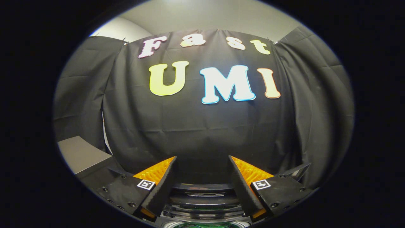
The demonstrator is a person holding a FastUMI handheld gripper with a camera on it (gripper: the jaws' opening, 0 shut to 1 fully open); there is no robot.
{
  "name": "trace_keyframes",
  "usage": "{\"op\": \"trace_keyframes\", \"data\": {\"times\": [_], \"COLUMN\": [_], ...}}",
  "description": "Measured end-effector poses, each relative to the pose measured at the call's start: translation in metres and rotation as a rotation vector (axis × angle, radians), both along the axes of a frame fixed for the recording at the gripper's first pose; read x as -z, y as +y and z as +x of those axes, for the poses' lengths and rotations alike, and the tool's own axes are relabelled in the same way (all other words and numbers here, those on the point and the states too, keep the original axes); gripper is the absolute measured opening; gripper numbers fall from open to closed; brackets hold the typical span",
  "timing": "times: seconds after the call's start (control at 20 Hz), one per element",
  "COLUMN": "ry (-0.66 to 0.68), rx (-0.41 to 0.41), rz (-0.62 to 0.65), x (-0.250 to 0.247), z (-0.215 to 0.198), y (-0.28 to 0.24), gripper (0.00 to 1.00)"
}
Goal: Put the clothes into the washing machine and then close the washing machine lid.
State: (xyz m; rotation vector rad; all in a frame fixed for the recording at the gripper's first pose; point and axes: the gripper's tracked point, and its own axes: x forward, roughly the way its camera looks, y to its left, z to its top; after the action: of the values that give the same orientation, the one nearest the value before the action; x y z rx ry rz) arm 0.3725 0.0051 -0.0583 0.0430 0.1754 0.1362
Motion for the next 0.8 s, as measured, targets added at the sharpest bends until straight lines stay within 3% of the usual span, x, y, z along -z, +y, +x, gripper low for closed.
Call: {"op": "trace_keyframes", "data": {"times": [0.8], "ry": [-0.035], "rx": [0.016], "rz": [-0.011], "x": [0.0], "z": [-0.064], "y": [-0.005], "gripper": [0.96]}}
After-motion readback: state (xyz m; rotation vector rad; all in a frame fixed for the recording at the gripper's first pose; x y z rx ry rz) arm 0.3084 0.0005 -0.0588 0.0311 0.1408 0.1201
